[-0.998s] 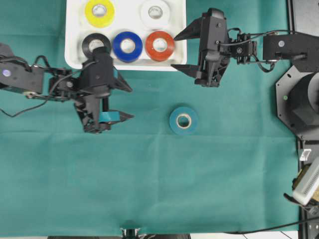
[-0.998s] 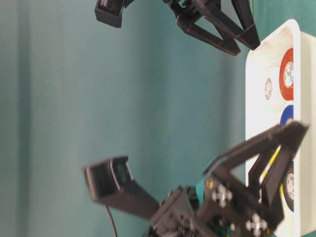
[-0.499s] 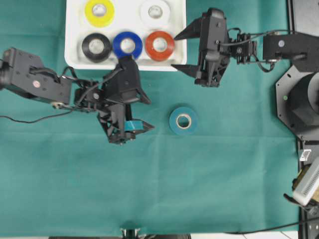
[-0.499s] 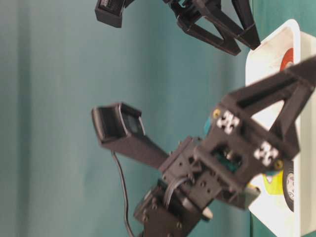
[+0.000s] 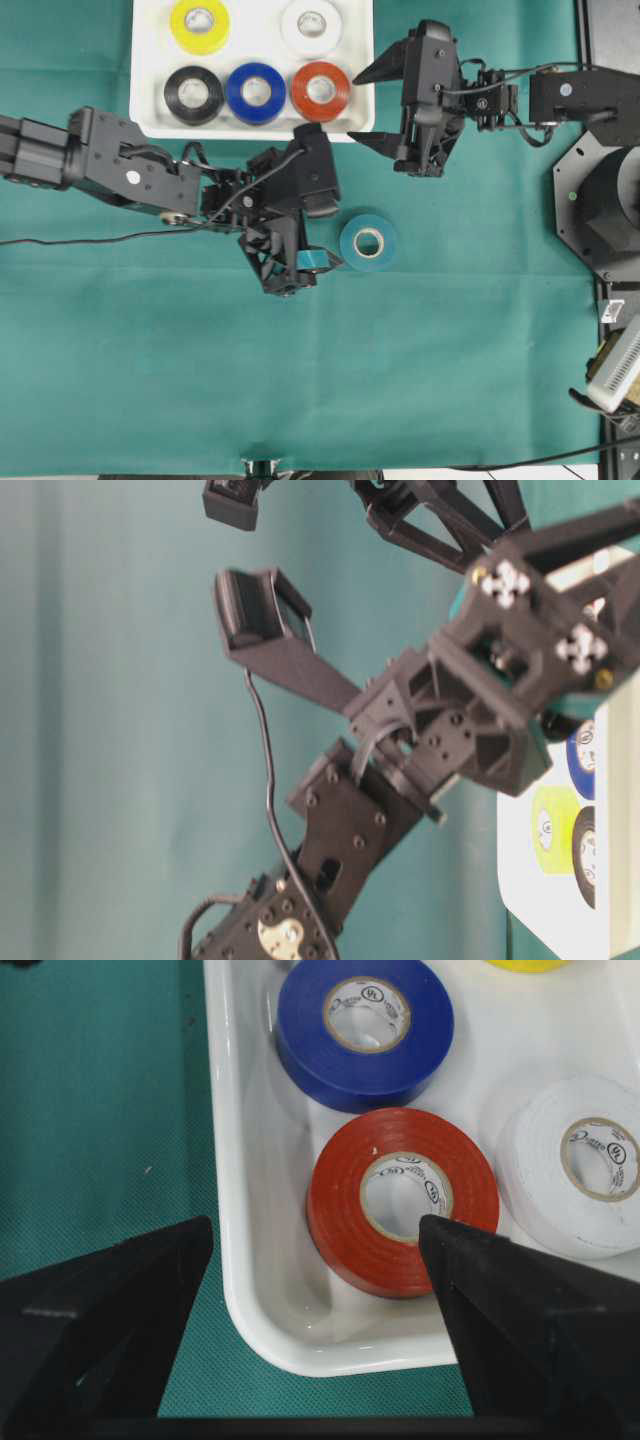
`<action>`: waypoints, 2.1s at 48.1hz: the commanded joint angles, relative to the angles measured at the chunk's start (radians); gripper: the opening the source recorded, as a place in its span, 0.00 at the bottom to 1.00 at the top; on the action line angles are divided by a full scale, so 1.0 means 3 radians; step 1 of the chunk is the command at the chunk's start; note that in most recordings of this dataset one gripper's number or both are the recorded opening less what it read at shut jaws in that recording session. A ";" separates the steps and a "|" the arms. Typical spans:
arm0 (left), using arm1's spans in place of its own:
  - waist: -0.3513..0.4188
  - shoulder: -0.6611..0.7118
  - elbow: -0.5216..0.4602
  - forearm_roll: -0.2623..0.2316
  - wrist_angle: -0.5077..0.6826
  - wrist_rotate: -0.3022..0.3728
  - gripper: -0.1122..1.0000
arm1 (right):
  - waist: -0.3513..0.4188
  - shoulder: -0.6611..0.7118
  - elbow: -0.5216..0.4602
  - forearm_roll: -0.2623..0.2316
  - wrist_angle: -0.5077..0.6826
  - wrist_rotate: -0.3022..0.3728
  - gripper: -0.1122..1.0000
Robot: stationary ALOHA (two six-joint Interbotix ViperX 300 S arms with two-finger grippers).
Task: Put the tape alternately from left to right into the white case.
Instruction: 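Move the left gripper toward the teal tape roll, then lower the left gripper onto the teal roll and grasp its rim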
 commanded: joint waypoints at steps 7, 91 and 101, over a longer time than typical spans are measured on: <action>0.0026 0.0031 -0.0251 -0.0010 0.0164 -0.0394 0.95 | 0.0000 -0.0031 -0.0046 -0.0005 -0.0010 -0.0010 0.86; 0.0235 0.0639 -0.0982 0.0041 0.0844 -0.0741 0.95 | 0.0000 -0.0031 0.0005 -0.0005 -0.0031 -0.0026 0.86; 0.0235 0.0644 -0.0972 0.0041 0.0849 -0.0741 0.95 | 0.0005 -0.0031 0.0005 -0.0005 -0.0031 -0.0026 0.86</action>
